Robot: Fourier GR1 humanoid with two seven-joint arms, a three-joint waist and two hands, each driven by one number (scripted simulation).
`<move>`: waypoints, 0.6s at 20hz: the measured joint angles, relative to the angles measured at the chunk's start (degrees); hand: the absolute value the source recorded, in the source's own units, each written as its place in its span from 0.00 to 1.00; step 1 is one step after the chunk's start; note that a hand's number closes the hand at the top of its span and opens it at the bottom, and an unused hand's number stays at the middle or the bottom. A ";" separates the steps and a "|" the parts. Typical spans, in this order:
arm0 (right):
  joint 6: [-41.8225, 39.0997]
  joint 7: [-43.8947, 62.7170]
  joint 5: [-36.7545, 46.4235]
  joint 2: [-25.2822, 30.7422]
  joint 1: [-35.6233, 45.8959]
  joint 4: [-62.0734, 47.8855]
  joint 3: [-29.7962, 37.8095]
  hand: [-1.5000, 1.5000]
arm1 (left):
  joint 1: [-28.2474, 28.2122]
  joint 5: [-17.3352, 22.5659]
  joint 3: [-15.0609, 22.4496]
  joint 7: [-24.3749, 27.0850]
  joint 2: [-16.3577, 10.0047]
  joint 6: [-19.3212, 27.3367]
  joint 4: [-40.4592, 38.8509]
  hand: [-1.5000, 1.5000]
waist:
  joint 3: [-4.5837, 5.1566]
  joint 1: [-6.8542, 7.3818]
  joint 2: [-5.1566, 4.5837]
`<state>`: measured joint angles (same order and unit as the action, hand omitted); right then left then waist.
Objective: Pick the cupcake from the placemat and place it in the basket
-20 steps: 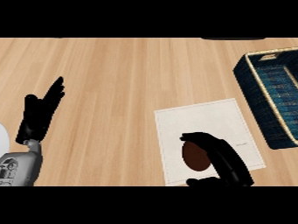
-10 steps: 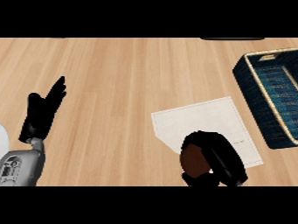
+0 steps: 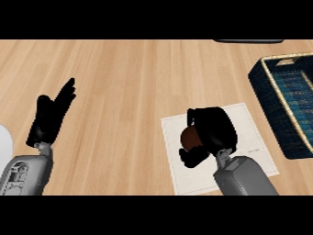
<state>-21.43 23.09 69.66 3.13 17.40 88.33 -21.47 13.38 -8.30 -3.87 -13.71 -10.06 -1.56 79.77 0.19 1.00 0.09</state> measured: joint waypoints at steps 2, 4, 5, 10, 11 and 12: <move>-2.07 3.86 -0.78 -1.19 4.00 0.19 -0.76 1.00 | 0.67 -0.51 -0.15 0.33 0.04 0.49 -1.02 0.50 | -0.06 -0.25 -0.05; -2.18 8.01 -5.14 -1.93 6.48 1.23 -0.39 1.00 | -0.03 -0.24 -0.25 0.67 -0.29 -0.13 -0.81 0.50 | -0.11 -0.18 -0.05; -2.13 10.31 -7.50 -2.18 7.40 2.40 -0.65 1.00 | 0.11 -0.08 -0.44 0.50 -0.47 -0.30 -0.79 0.50 | -0.13 -0.21 -0.04; -0.60 18.87 -18.36 -2.84 12.95 10.83 1.85 1.00 | -0.60 0.26 -1.15 1.28 -0.71 -0.34 -1.11 0.50 | -0.16 -0.39 0.10; 0.75 20.70 -20.34 -2.90 13.92 12.59 2.30 1.00 | -0.25 0.30 -1.19 1.00 -0.72 -0.35 -1.22 0.50 | -0.17 -0.46 0.14; 2.10 22.96 -22.21 -2.95 14.99 14.66 2.46 1.00 | -0.39 0.33 -1.17 1.19 -0.54 -0.34 -1.46 0.50 | -0.17 -0.50 0.19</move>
<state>-19.33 46.05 47.45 0.18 32.39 103.00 -19.01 12.98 -7.97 -5.04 -12.51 -10.60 -1.90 78.31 0.02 0.50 0.28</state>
